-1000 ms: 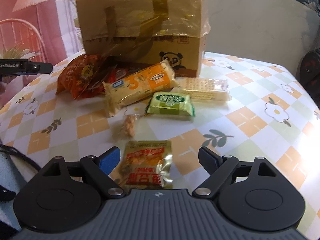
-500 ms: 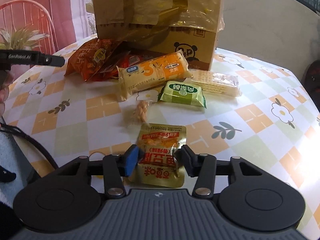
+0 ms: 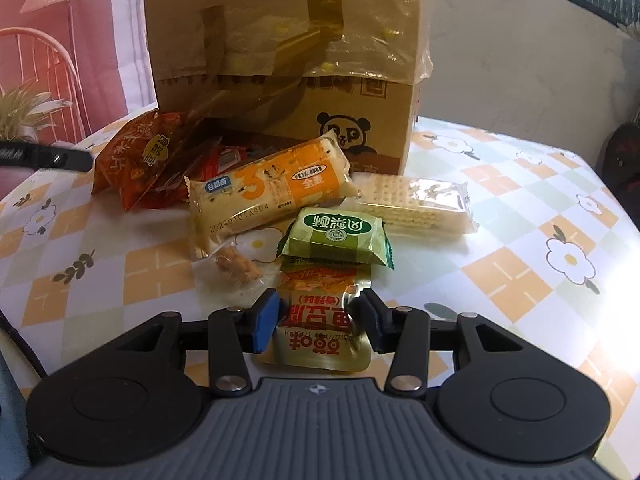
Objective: Organize snacks
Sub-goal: 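Grasp the orange chip bag with the left tool while the right tool grasps a small red-yellow packet, then hold the orange chip bag in the left tool while the right tool holds the red-yellow packet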
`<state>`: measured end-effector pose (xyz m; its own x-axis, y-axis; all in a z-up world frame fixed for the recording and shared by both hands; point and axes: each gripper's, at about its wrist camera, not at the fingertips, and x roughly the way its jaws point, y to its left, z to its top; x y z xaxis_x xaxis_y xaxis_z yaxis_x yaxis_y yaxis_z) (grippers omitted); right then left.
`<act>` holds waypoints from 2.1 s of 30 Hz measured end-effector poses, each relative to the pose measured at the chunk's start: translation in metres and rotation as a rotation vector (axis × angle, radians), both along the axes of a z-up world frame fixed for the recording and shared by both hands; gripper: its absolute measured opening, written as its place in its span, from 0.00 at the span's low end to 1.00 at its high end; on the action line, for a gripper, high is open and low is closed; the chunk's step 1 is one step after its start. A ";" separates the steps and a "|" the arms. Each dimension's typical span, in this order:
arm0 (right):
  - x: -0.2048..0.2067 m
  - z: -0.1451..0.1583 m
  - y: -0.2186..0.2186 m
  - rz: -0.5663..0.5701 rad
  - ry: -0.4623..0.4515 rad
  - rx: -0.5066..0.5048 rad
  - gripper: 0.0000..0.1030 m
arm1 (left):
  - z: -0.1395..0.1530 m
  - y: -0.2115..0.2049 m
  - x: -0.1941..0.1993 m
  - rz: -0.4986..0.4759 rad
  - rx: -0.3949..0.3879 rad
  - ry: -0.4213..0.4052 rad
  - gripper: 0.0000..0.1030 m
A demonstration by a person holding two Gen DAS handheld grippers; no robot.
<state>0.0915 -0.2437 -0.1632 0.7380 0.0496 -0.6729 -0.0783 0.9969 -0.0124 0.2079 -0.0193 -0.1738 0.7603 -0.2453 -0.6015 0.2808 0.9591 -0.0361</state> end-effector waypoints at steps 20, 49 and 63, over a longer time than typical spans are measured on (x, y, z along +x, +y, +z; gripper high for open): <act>-0.007 -0.002 0.001 -0.016 -0.046 0.007 0.46 | -0.027 -0.013 0.073 -0.005 -0.065 0.107 0.96; 0.003 0.004 -0.004 -0.047 0.020 0.033 0.56 | -0.016 0.003 -0.001 -0.065 -0.082 0.037 0.52; 0.005 0.004 0.003 -0.024 0.020 -0.011 0.45 | -0.025 -0.004 -0.002 0.000 -0.042 0.017 0.67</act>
<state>0.0967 -0.2411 -0.1592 0.7254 0.0248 -0.6879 -0.0548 0.9983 -0.0219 0.2056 -0.0231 -0.1985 0.7502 -0.2709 -0.6031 0.2802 0.9565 -0.0811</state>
